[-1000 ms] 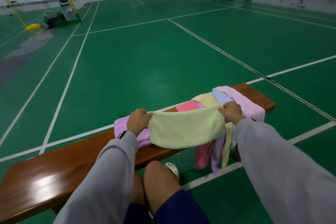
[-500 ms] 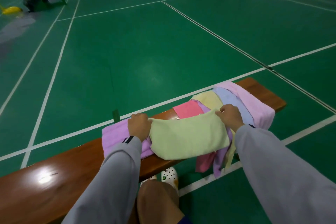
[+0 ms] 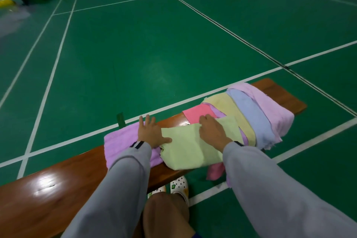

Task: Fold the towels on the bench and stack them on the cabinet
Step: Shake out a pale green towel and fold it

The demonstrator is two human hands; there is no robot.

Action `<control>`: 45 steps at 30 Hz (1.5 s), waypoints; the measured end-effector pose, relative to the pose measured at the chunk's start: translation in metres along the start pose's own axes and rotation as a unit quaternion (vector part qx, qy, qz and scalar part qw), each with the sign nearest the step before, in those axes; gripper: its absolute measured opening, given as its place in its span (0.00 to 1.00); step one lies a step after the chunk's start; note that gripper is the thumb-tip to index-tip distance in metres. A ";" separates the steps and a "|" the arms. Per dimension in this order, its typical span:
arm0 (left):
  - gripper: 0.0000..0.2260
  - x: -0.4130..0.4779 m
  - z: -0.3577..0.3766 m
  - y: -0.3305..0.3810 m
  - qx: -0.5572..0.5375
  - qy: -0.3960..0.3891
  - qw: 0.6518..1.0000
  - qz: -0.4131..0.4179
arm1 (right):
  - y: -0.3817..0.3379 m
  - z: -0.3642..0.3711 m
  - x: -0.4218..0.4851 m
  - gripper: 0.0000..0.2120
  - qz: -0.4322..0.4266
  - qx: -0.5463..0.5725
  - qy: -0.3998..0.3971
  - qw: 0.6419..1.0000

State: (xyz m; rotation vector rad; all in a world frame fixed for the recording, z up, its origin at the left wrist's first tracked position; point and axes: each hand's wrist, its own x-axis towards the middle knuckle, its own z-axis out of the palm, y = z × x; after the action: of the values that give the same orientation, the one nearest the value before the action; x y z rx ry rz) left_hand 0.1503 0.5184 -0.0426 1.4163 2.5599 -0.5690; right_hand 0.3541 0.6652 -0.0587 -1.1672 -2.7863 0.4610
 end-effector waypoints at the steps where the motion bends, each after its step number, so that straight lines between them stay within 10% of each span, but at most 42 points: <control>1: 0.36 0.002 -0.001 0.002 -0.033 0.001 0.999 0.004 | -0.009 0.002 -0.001 0.11 -0.008 0.047 -0.020 0.999; 6: 0.14 -0.007 -0.016 0.010 -0.285 0.091 0.954 -0.019 | -0.051 0.009 -0.005 0.10 -0.021 0.223 -0.078 0.971; 10: 0.05 -0.013 -0.019 0.017 -0.584 -0.007 0.810 -0.057 | -0.074 0.009 -0.014 0.18 0.049 0.372 -0.185 0.908; 15: 0.08 -0.028 -0.019 0.017 -0.623 -0.203 0.746 -0.116 | -0.078 0.012 -0.027 0.23 0.064 0.369 -0.241 0.895; 22: 0.13 -0.028 -0.038 0.030 -0.631 -0.146 0.752 -0.122 | -0.080 -0.007 -0.034 0.37 0.091 0.382 -0.282 0.875; 27: 0.07 -0.035 -0.048 0.055 -0.698 -0.164 0.690 -0.101 | -0.078 -0.004 -0.034 0.40 0.105 0.333 -0.244 0.905; 37: 0.16 -0.040 -0.038 0.036 -0.509 -0.069 0.853 -0.089 | -0.092 0.001 -0.042 0.34 0.066 0.294 -0.250 0.920; 45: 0.23 -0.046 -0.025 0.027 -0.536 -0.143 0.823 -0.125 | -0.094 0.016 -0.057 0.38 -0.094 0.147 -0.114 0.978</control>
State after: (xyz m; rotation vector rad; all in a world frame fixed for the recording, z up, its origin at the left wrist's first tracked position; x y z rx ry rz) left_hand 0.1985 0.5055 -0.0116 0.5340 2.1420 0.5628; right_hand 0.3270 0.5580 -0.0432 -0.8238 -2.8434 1.0031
